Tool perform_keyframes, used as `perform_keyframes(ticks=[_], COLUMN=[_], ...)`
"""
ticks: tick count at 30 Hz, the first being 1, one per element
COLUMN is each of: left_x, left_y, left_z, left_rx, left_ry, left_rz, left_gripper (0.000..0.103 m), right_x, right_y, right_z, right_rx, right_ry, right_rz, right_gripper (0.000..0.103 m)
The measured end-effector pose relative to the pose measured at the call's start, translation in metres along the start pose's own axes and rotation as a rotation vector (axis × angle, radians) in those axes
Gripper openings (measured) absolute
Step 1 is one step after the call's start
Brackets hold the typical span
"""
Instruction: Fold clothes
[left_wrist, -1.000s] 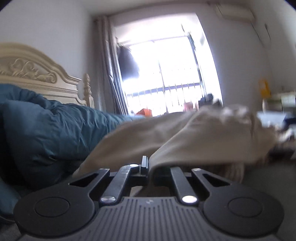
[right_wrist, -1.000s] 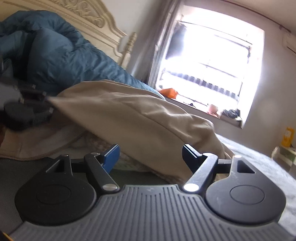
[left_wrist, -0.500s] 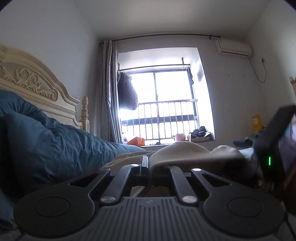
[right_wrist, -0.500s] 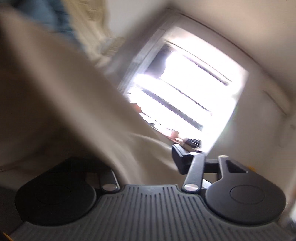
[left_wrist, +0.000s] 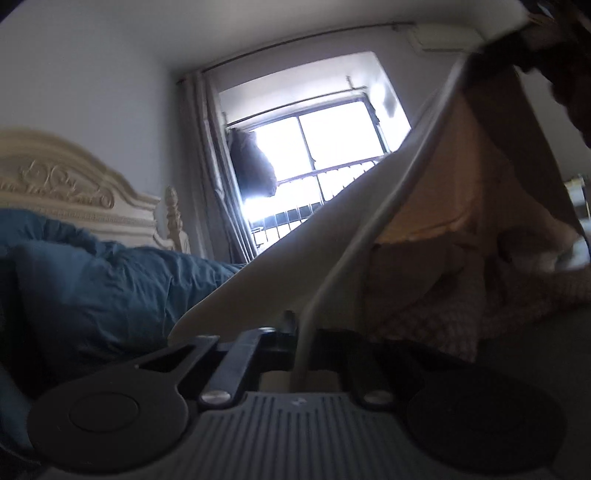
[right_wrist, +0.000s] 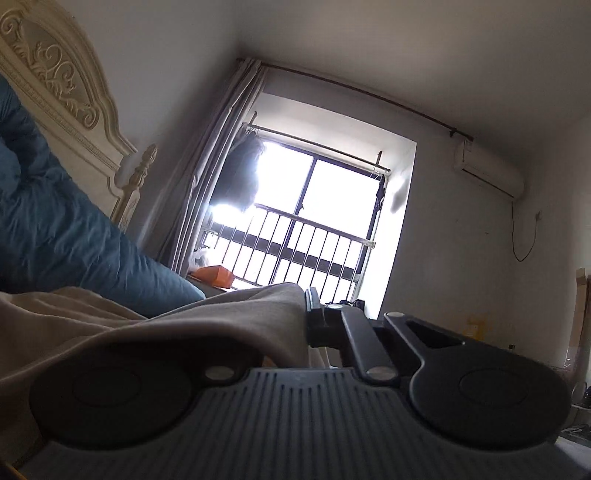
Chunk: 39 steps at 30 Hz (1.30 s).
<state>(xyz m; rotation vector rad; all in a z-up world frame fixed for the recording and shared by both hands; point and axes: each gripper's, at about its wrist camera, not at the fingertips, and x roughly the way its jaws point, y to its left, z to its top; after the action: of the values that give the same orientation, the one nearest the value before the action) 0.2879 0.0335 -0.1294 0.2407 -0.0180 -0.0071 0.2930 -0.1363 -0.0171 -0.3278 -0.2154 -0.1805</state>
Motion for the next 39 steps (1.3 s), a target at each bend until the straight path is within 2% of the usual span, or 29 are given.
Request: perform_keyframes(ticks=[3, 6, 11, 19, 24, 32, 39], left_x=[-0.031, -0.07, -0.133, -0.235, -0.294, -0.354, -0.355], left_y=[0.015, 0.035, 0.066, 0.08, 0.074, 0.067, 0.079], left_z=[0.03, 0.072, 0.147, 0.252, 0.304, 0.361, 0.38], left_rx=[-0.06, -0.14, -0.195, -0.158, -0.123, -0.104, -0.114], left_ry=[-0.062, -0.129, -0.232, -0.395, -0.484, -0.523, -0.451], left_rz=[0.037, 0.048, 0.056, 0.065, 0.07, 0.106, 0.178], left_gripper=[0.003, 0.003, 0.003, 0.003, 0.003, 0.003, 0.003], right_x=[-0.008, -0.029, -0.074, -0.153, -0.2, -0.273, -0.299], right_y=[-0.012, -0.03, -0.069, -0.14, -0.188, -0.235, -0.216], right_z=[0.019, 0.053, 0.111, 0.199, 0.237, 0.286, 0.314], right_rx=[-0.014, -0.002, -0.003, 0.017, 0.037, 0.01, -0.035], right_ry=[-0.021, -0.061, -0.139, -0.262, -0.311, -0.362, -0.371], right_rz=[-0.004, -0.007, -0.008, -0.02, -0.029, 0.011, 0.101], right_gripper=[0.001, 0.001, 0.001, 0.001, 0.001, 0.001, 0.001])
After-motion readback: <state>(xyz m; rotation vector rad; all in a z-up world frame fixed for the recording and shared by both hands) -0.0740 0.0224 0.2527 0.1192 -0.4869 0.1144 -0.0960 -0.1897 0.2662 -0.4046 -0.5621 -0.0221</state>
